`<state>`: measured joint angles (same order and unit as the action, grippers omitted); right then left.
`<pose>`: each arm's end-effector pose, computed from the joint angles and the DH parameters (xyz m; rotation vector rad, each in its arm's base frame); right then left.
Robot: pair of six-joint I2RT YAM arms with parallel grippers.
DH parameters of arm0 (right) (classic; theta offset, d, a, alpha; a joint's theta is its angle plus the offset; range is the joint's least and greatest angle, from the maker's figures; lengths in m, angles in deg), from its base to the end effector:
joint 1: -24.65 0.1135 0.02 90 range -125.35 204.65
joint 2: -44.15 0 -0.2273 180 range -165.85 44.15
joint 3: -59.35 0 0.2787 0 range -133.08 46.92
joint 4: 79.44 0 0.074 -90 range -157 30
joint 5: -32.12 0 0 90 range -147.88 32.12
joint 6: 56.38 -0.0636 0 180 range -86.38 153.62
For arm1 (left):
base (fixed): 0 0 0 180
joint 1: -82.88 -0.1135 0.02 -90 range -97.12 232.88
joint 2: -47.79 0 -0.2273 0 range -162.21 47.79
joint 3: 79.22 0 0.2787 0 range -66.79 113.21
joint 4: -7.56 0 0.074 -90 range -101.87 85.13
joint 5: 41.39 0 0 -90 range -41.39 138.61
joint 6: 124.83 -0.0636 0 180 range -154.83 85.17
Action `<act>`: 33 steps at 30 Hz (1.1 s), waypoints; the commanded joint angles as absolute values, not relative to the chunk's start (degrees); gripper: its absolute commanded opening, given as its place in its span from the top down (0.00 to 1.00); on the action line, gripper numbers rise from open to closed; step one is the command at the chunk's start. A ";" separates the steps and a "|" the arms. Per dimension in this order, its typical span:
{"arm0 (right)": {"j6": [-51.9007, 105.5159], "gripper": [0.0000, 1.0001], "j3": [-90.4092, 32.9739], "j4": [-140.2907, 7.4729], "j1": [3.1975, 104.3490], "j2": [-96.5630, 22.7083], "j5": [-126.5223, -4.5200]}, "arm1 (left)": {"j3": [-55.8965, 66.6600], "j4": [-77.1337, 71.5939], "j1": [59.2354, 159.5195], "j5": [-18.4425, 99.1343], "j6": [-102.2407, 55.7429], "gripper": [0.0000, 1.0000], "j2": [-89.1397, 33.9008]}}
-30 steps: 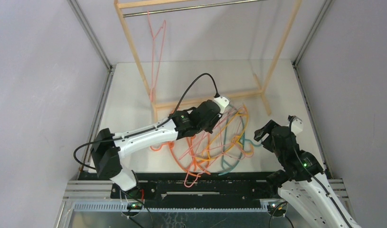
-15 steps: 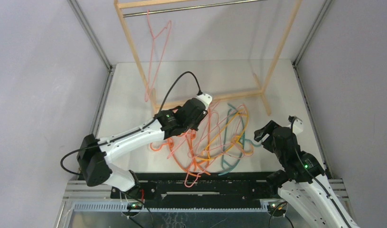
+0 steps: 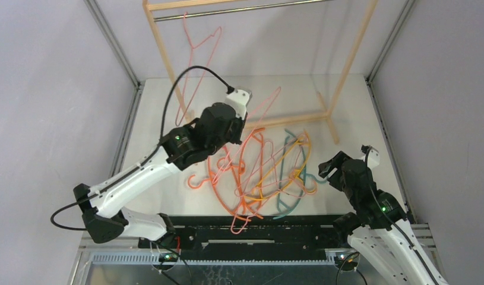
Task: Organize the hangers
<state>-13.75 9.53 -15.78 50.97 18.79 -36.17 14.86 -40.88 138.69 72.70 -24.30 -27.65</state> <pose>0.1641 0.0549 0.2421 0.6000 2.1306 0.2894 0.2134 -0.2679 0.3569 0.5518 1.9779 -0.2824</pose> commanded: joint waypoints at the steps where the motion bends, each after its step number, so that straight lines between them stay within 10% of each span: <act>1: -15.04 0.25 9.10 -16.33 50.82 20.35 -35.53 | 24.91 -39.60 138.86 74.87 -23.25 1.00 -27.16; 14: -13.08 0.25 4.30 -15.41 50.79 19.68 -33.85 | 54.64 -40.56 132.40 71.80 -22.63 1.00 -46.69; 33: -12.60 0.24 4.59 -15.78 50.78 17.99 -33.19 | 48.00 -17.89 128.82 80.40 -25.42 1.00 -43.38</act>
